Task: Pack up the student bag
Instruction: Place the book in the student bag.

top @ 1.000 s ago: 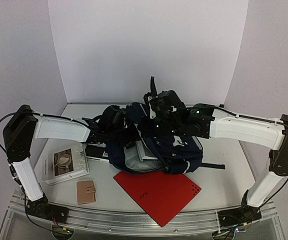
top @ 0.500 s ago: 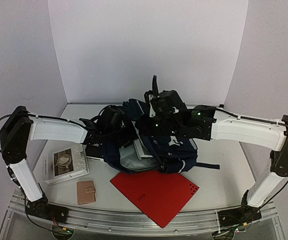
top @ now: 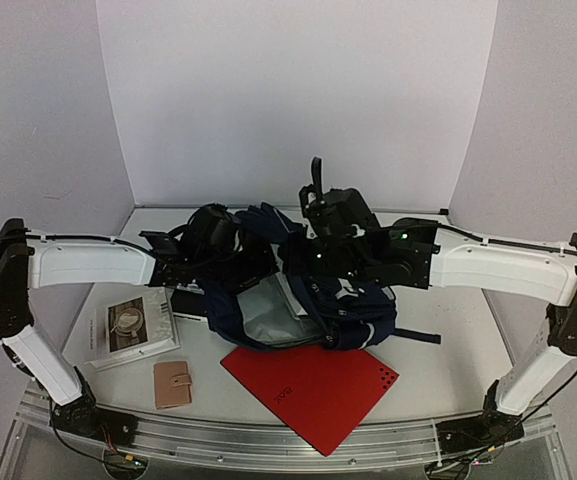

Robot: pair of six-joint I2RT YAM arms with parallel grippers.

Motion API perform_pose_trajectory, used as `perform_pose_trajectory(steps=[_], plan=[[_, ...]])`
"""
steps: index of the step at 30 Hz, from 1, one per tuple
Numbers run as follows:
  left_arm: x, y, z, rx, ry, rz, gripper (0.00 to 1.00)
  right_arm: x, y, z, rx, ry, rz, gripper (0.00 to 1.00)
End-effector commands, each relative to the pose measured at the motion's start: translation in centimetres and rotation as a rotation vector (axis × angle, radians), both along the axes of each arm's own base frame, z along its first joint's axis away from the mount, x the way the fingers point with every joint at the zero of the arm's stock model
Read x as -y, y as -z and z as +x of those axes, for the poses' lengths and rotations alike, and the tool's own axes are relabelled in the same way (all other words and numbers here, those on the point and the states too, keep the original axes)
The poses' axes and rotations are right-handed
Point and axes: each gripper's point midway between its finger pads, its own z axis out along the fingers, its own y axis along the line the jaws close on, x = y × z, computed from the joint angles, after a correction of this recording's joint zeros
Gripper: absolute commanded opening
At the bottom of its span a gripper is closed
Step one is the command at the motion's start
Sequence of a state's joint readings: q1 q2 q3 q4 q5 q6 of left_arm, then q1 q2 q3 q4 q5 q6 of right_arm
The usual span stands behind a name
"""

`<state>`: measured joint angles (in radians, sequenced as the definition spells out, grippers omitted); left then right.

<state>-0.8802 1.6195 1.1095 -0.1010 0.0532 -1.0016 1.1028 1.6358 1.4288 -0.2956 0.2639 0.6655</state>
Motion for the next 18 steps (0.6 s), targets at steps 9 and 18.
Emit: perform_pose_trajectory(steps=[9,18], plan=[[0.4,-0.1,-0.5,0.001,0.023,-0.046,0.63,0.2,-5.5,0.8,0.086,0.06,0.153,0.0],[6.6,-0.3,0.9,0.025,0.115,-0.109,0.43,0.1,-4.9,0.7,0.077,0.052,0.145,0.0]])
